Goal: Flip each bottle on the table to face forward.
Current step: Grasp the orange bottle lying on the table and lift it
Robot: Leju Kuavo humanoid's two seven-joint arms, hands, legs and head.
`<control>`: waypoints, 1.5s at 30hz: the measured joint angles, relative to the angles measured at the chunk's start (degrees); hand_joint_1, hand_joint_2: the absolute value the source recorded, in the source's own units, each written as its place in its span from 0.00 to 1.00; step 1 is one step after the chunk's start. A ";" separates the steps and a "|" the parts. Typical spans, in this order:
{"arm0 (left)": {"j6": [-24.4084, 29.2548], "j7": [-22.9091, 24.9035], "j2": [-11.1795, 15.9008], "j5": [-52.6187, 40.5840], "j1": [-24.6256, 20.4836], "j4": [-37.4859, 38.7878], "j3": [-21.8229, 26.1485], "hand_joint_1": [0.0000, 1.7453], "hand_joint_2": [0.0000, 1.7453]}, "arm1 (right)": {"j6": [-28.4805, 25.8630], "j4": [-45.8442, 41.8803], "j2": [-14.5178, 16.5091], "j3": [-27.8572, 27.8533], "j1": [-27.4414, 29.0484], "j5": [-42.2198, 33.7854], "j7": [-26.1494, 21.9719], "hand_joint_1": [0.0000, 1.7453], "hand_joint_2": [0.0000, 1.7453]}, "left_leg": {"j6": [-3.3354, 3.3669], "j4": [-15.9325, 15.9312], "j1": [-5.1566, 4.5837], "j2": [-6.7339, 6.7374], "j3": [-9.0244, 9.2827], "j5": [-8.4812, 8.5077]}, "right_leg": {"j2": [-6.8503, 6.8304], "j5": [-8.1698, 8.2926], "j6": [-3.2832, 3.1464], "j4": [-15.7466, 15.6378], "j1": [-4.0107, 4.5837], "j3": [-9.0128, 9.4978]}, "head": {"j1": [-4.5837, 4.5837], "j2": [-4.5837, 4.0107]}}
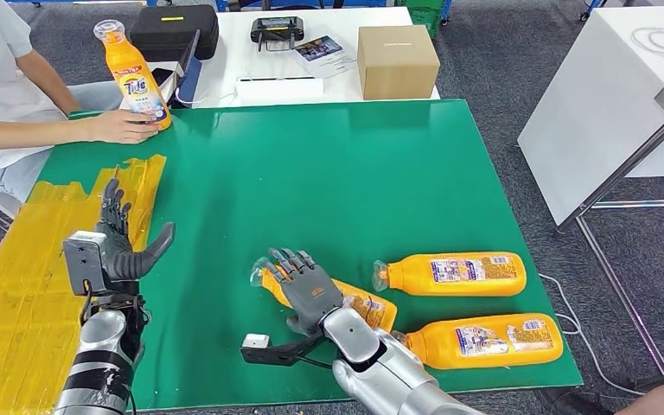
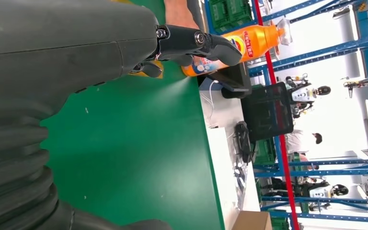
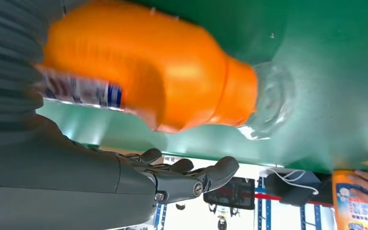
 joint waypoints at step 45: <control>0.04 -0.76 -0.47 0.13 8.56 -6.19 7.70 0.00 1.00 | 5.57 -17.95 -7.02 -2.06 10.60 5.99 8.90 0.00 1.00 | 0.00 0.00 0.00 -0.02 -0.09 -0.01 | 0.00 -0.01 0.00 -0.02 -0.01 -0.09 | -0.01 0.00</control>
